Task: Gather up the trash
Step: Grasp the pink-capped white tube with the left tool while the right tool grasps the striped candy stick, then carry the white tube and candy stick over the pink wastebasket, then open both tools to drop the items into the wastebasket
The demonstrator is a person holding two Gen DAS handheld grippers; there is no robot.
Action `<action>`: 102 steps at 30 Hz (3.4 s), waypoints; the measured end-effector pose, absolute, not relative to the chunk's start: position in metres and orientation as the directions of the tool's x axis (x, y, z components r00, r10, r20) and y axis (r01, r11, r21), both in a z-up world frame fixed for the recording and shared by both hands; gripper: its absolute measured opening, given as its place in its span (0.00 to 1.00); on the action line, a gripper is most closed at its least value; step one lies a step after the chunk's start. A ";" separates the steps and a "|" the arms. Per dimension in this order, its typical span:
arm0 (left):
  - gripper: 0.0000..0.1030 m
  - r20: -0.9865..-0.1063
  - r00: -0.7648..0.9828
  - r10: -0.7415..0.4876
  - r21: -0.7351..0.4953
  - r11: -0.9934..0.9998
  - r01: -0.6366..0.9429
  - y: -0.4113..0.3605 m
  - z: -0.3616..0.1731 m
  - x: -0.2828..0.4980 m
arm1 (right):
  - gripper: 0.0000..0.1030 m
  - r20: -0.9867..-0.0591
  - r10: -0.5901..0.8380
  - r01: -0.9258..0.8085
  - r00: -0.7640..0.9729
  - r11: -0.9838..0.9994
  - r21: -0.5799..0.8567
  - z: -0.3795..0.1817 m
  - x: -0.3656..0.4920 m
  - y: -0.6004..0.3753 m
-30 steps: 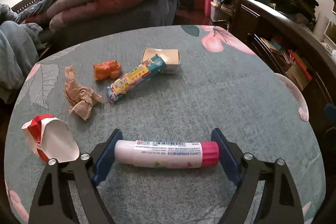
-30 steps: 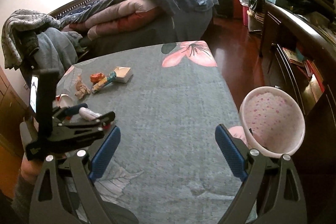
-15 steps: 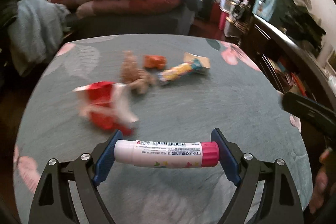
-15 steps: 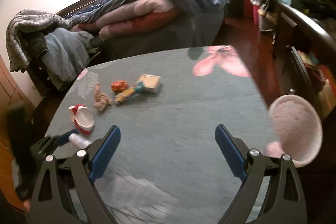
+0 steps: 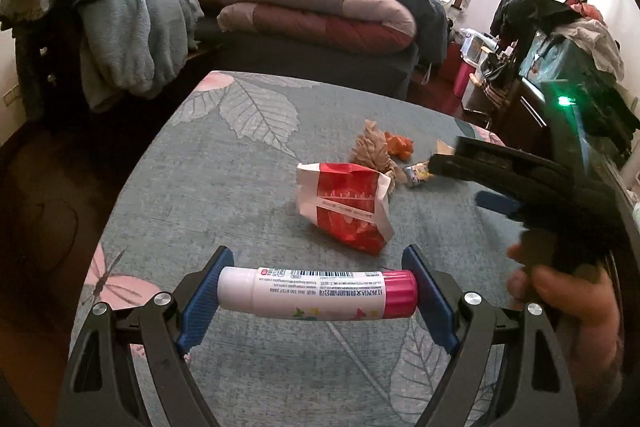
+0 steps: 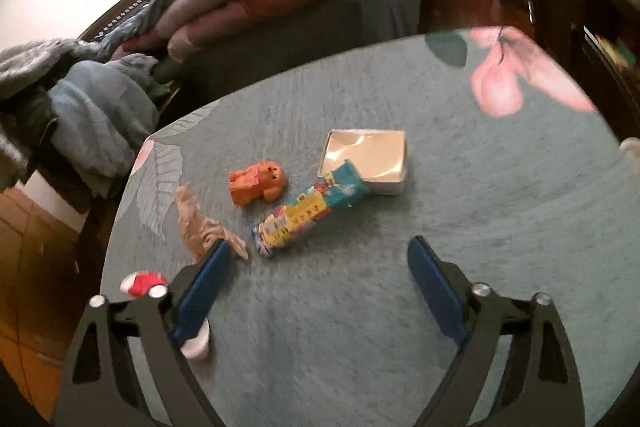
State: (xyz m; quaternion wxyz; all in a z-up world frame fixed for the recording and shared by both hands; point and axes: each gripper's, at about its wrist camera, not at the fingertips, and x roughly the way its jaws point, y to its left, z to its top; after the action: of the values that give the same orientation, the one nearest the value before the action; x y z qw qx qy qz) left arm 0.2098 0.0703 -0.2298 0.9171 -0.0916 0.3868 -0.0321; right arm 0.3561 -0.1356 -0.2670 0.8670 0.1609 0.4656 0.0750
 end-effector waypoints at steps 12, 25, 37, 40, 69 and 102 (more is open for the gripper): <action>0.83 -0.681 0.716 -0.150 -0.223 0.975 -0.007 0.081 -0.225 0.209 | 0.23 -0.769 0.264 0.006 0.583 0.944 0.329 -0.268 0.372 -0.114; 0.83 -0.660 0.737 -0.145 -0.193 0.981 0.020 0.060 -0.206 0.202 | 0.12 -0.707 0.359 -0.014 0.609 0.896 0.444 -0.249 0.309 -0.178; 0.83 -0.647 0.738 -0.192 -0.145 0.981 0.128 -0.007 -0.190 0.197 | 0.12 -0.636 0.321 0.038 0.701 0.874 0.484 -0.227 0.234 -0.273; 0.83 -0.649 0.733 -0.205 -0.129 0.979 0.160 -0.027 -0.189 0.197 | 0.12 -0.630 0.304 0.060 0.715 0.870 0.489 -0.226 0.224 -0.294; 0.83 -0.637 0.657 -0.403 -0.022 0.862 0.507 -0.242 -0.170 0.224 | 0.12 -0.598 0.057 0.318 0.799 0.805 0.501 -0.247 0.143 -0.482; 0.88 -0.714 0.550 -0.434 0.016 0.775 0.632 -0.410 -0.218 0.318 | 0.33 -0.647 -0.124 0.421 0.752 0.846 0.327 -0.306 0.224 -0.554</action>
State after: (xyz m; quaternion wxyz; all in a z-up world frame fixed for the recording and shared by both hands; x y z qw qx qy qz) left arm 0.3181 -0.4105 -0.2182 0.8696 0.1367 0.3622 -0.3064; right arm 0.2240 -0.5537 -0.3064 0.9065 0.2330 0.3184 -0.1505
